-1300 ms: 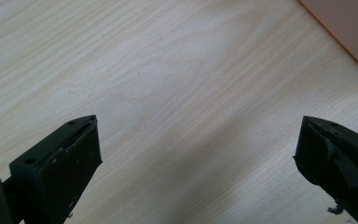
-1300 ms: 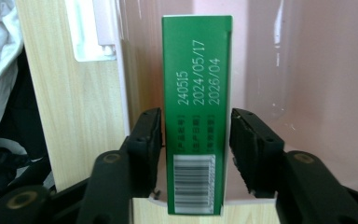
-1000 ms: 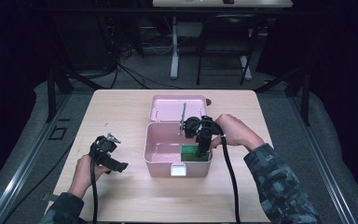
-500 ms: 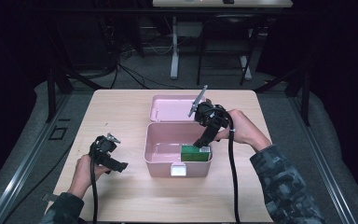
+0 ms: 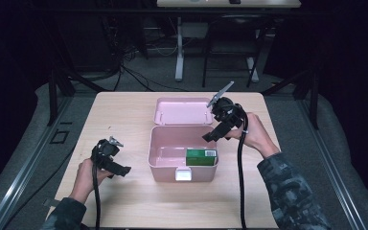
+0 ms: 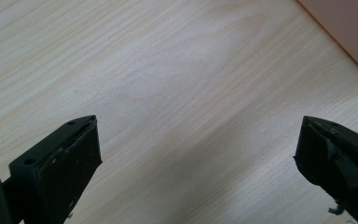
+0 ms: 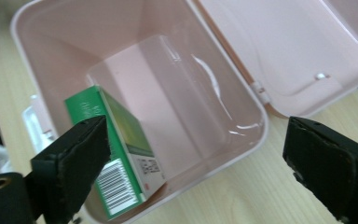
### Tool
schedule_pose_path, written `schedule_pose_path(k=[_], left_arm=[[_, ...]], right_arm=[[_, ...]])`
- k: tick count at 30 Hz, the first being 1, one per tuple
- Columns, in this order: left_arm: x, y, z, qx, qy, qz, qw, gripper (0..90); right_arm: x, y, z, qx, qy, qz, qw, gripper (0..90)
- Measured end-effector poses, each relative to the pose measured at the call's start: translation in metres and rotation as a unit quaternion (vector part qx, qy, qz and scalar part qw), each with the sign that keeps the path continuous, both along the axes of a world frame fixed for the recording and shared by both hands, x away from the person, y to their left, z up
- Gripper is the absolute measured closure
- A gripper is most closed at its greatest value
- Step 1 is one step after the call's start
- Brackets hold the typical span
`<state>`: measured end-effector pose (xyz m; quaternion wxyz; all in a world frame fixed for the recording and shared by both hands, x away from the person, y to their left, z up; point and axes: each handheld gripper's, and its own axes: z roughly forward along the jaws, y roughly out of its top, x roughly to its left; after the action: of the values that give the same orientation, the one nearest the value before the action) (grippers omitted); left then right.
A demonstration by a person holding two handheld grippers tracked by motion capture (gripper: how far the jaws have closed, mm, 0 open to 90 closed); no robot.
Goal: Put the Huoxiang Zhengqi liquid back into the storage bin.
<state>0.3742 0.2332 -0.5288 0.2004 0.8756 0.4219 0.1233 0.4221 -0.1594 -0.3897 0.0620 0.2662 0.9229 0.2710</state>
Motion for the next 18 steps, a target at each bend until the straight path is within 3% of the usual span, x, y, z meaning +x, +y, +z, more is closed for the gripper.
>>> schedule_pose_path(k=[3,5,12,18], left_arm=[[0.0,0.0,0.001,-0.004,0.0,0.0,1.0,0.1],[0.0,0.002,0.003,-0.018,0.001,0.006,0.9998,0.1],[0.0,0.001,0.006,-0.02,-0.001,0.004,0.9998,0.1],[-0.002,0.001,0.012,-0.026,-0.009,0.007,0.9996,0.1]], right_arm=[[0.002,-0.002,-0.002,0.005,0.002,-0.009,0.9999,4.3],[0.005,-0.007,-0.003,0.013,0.0,-0.023,0.9997,1.7],[0.01,-0.016,-0.009,0.032,0.001,-0.047,0.9984,0.0],[0.01,-0.02,-0.009,0.034,-0.004,-0.055,0.9979,0.0]])
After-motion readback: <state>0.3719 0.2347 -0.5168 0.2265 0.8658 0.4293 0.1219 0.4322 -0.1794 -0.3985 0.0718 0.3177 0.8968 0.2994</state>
